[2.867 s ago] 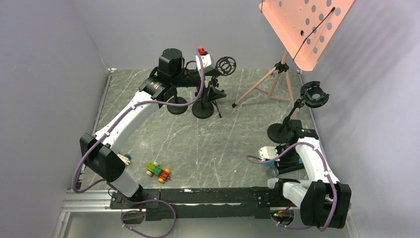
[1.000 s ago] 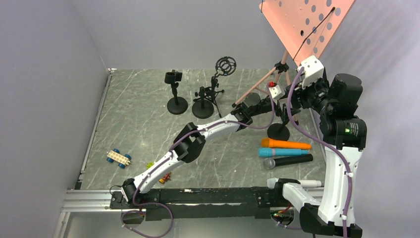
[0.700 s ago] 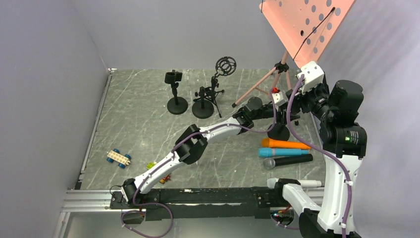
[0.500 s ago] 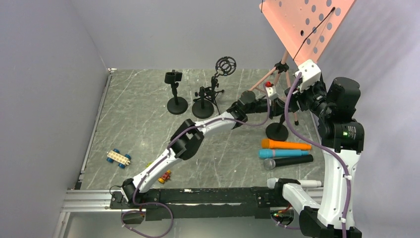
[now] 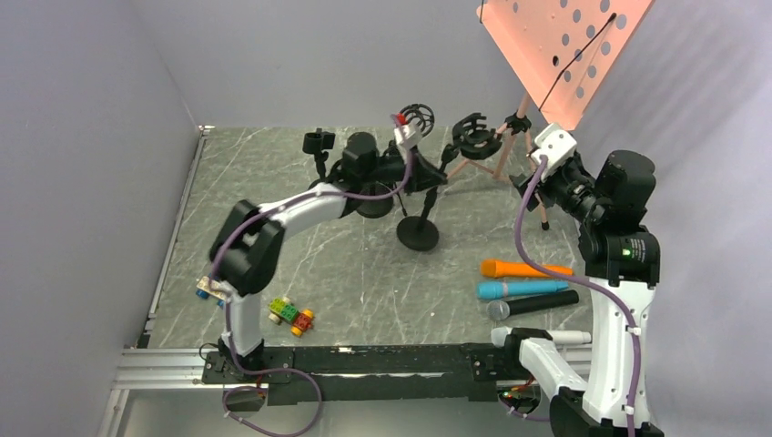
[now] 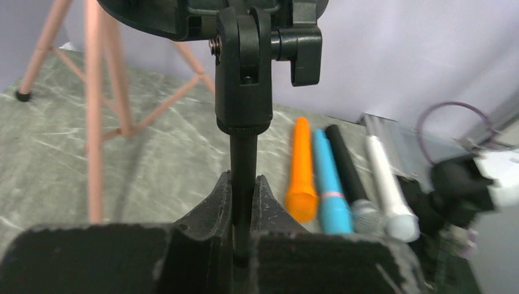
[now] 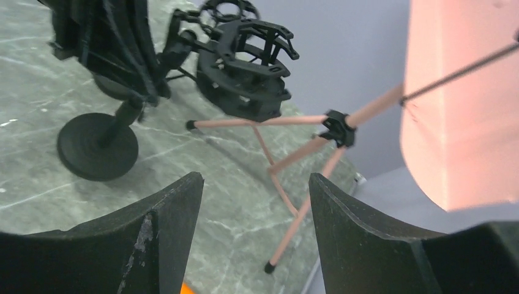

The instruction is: Remove the microphone from the stand

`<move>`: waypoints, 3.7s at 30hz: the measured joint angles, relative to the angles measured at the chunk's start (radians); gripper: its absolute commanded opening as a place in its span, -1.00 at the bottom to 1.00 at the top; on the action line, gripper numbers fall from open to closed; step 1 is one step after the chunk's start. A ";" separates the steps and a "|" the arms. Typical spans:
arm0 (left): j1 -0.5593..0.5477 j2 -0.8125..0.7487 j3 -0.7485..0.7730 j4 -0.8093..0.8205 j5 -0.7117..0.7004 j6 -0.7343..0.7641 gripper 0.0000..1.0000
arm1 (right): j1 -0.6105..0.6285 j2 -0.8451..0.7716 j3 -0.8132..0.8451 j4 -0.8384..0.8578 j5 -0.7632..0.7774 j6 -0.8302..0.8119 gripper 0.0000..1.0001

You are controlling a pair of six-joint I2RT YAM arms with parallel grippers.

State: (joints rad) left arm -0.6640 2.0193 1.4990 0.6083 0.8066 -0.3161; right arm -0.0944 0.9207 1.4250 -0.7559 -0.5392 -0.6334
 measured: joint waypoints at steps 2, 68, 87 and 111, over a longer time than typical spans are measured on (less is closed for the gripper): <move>0.000 -0.127 -0.121 -0.003 0.026 0.016 -1.00 | 0.009 0.006 -0.019 0.001 -0.054 -0.017 0.37; 0.184 -0.715 -0.827 -0.130 0.049 0.425 -0.96 | 0.842 0.744 0.377 -0.360 0.100 -0.525 -0.09; 0.200 -0.995 -0.814 -0.389 0.065 0.588 0.39 | 0.886 0.691 0.299 -0.295 0.225 -0.483 -0.84; 0.295 -0.556 -0.555 -0.784 0.306 0.884 0.05 | 0.887 0.526 0.057 -0.163 0.329 -0.706 -0.90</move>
State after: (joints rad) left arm -0.3691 1.4631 0.9440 -0.1753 1.1122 0.5678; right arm 0.7929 1.4467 1.4818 -0.9188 -0.2104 -1.3396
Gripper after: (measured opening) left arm 0.561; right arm 0.450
